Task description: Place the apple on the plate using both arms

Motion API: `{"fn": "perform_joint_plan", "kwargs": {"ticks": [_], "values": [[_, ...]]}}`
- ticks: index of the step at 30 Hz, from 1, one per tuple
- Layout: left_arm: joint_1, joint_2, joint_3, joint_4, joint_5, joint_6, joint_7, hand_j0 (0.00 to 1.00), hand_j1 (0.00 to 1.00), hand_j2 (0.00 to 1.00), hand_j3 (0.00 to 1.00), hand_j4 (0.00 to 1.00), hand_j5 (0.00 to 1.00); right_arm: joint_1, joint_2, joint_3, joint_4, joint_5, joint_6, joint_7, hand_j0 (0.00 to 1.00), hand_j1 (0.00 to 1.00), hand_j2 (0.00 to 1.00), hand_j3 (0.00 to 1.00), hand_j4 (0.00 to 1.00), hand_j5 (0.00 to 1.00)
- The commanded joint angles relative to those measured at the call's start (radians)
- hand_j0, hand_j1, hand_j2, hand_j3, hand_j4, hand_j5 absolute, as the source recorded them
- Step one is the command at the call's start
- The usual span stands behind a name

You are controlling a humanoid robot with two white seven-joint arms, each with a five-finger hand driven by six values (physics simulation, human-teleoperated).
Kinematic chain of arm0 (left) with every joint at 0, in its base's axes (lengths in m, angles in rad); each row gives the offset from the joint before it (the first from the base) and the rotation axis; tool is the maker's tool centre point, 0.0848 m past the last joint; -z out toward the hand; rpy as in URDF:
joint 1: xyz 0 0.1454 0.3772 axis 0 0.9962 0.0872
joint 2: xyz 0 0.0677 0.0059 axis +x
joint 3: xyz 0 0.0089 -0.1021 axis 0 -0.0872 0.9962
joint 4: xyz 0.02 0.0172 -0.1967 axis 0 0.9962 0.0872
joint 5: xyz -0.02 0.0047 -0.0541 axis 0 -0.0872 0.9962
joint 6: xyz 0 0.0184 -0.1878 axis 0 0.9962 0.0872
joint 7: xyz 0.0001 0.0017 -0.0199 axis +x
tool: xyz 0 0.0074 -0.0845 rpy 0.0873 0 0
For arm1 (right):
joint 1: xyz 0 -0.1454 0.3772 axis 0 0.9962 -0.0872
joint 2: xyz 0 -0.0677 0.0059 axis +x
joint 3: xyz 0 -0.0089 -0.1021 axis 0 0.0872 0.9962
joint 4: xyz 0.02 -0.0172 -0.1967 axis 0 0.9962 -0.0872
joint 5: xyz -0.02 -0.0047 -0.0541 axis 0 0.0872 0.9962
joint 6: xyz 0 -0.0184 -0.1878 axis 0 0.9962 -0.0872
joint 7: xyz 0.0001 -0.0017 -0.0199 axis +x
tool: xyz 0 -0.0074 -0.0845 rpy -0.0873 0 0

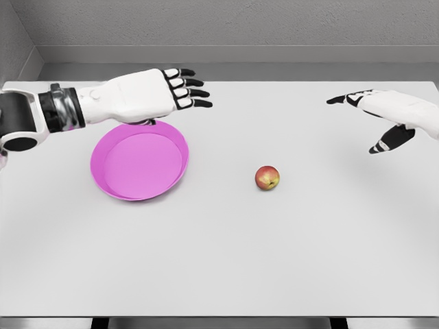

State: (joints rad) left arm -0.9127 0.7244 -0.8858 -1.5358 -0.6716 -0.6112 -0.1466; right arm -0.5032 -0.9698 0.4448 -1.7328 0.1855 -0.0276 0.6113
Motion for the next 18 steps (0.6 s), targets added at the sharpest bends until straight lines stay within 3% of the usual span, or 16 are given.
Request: {"fn": "perform_joint_plan", "kwargs": {"ticks": [1,2,5,8,12,15,18], "values": [[-0.006,-0.048,-0.11,-0.027,0.024,0.0,-0.011,1.0,1.0,1.0,1.0,1.0,1.0,0.002,-0.007,0.002,0.007,0.0,0.009,0.0,1.0,1.0,1.0,1.0,1.0,1.0],[-0.031,-0.062,-0.16,-0.027,0.03,0.0,-0.021,1.0,1.0,1.0,1.0,1.0,1.0,0.002,-0.015,0.0,0.009,0.0,0.008,0.0,1.0,1.0,1.0,1.0,1.0,1.0],[-0.037,-0.082,-0.193,-0.023,0.079,0.0,-0.077,1.0,1.0,1.0,1.0,1.0,1.0,0.003,-0.017,0.0,0.009,0.0,0.006,0.0,1.0,1.0,1.0,1.0,1.0,1.0],[-0.081,-0.146,-0.274,-0.012,0.144,0.0,-0.162,1.0,1.0,1.0,1.0,1.0,1.0,0.002,-0.017,-0.001,0.01,0.0,0.006,0.0,1.0,1.0,1.0,1.0,1.0,1.0],[-0.092,-0.189,-0.282,0.017,0.234,0.0,-0.275,1.0,1.0,1.0,1.0,1.0,1.0,0.006,-0.017,0.0,0.012,0.0,0.008,0.0,1.0,1.0,1.0,1.0,1.0,1.0],[-0.1,-0.198,-0.268,0.019,0.242,0.0,-0.3,1.0,1.0,1.0,1.0,1.0,1.0,0.006,-0.017,-0.001,0.007,0.0,0.006,0.0,1.0,1.0,1.0,1.0,1.0,1.0],[-0.114,-0.22,-0.225,0.079,0.265,0.0,-0.301,1.0,1.0,1.0,1.0,1.0,1.0,0.005,-0.018,-0.001,0.007,0.0,0.006,0.0,1.0,1.0,1.0,1.0,1.0,1.0]]}}
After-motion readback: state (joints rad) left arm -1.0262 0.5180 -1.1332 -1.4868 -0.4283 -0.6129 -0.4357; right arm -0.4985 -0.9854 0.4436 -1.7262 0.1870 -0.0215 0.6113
